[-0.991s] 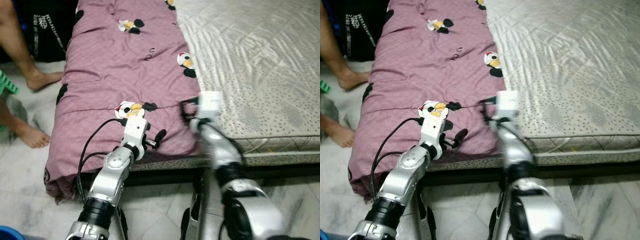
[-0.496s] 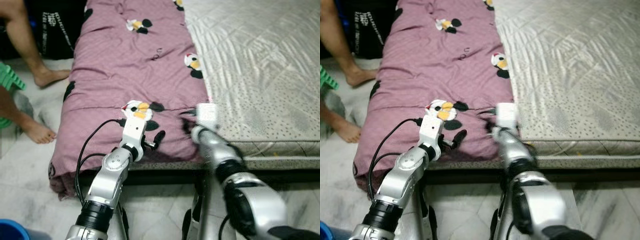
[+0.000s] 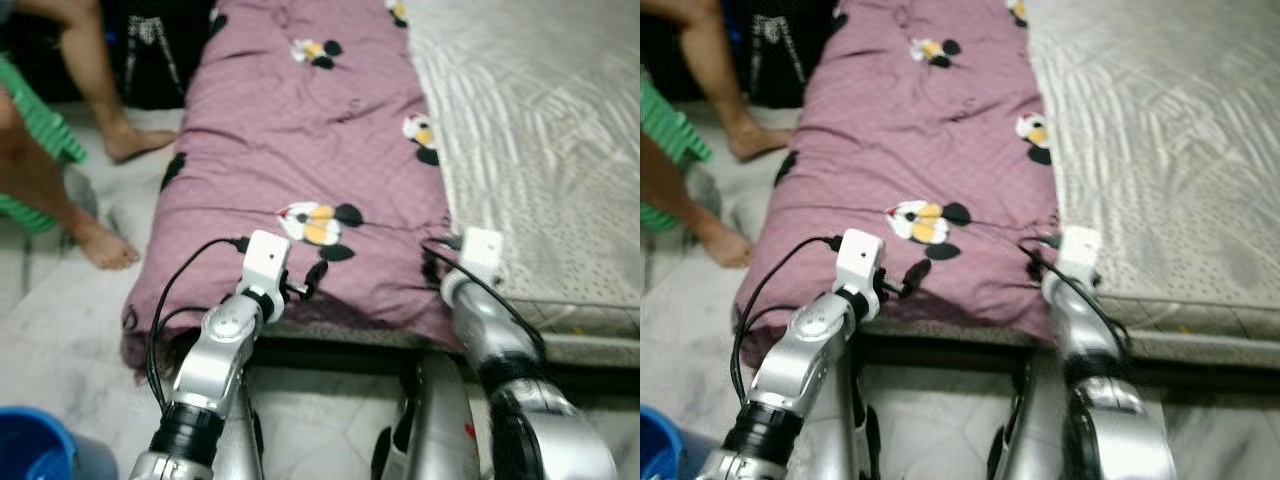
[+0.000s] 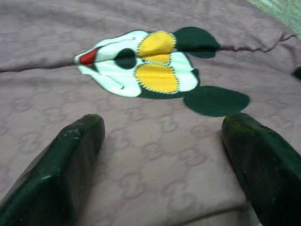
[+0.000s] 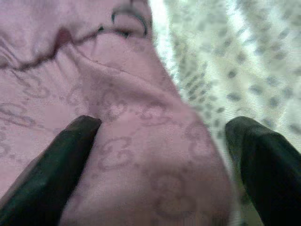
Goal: Clean up the room
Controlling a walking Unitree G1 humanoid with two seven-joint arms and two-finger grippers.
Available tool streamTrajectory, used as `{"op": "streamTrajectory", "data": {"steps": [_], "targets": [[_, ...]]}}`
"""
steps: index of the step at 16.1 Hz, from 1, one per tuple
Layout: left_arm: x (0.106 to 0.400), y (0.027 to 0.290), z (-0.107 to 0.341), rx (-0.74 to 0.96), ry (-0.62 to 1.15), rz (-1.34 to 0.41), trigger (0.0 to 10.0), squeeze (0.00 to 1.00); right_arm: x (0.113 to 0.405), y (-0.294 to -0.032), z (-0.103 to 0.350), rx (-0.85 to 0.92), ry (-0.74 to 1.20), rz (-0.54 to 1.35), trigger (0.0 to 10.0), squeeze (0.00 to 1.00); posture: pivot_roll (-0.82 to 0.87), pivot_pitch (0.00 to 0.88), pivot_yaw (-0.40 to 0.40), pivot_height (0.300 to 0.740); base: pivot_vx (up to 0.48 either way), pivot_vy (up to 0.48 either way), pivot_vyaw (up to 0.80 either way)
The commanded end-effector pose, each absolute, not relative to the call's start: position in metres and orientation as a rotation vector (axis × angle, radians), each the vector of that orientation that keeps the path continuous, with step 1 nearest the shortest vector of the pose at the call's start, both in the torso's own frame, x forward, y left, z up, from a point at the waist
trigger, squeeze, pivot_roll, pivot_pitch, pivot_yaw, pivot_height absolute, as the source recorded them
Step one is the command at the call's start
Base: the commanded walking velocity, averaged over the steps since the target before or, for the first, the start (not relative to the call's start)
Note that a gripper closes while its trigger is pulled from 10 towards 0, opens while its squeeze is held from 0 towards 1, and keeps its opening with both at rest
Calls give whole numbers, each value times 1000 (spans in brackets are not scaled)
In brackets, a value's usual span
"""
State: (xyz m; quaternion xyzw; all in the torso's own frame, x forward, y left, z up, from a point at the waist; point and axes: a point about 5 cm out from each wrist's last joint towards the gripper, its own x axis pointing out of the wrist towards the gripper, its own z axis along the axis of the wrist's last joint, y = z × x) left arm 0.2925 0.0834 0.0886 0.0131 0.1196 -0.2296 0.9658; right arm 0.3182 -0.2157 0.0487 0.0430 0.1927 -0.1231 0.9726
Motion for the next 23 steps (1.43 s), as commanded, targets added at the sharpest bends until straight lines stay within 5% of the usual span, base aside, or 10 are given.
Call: {"op": "streamTrajectory", "data": {"steps": [1,8,13,23], "targets": [[291,83,89,31,245,-464,10000,0,289,-248,27,83,480,-361,10000,0,-10,149,-44,517,0,0,0],[287,93,115,38,78,-410,10000,0,275,-211,117,-60,-15,-135,10000,0,-39,118,-24,517,0,0,0],[271,130,143,-5,-90,-220,10000,0,264,-179,134,26,-63,-10,10000,0,-36,62,-27,517,0,0,0],[275,131,137,10,-89,-175,10000,0,280,-171,150,85,-109,28,10000,0,-39,1,-29,612,0,0,0]]}}
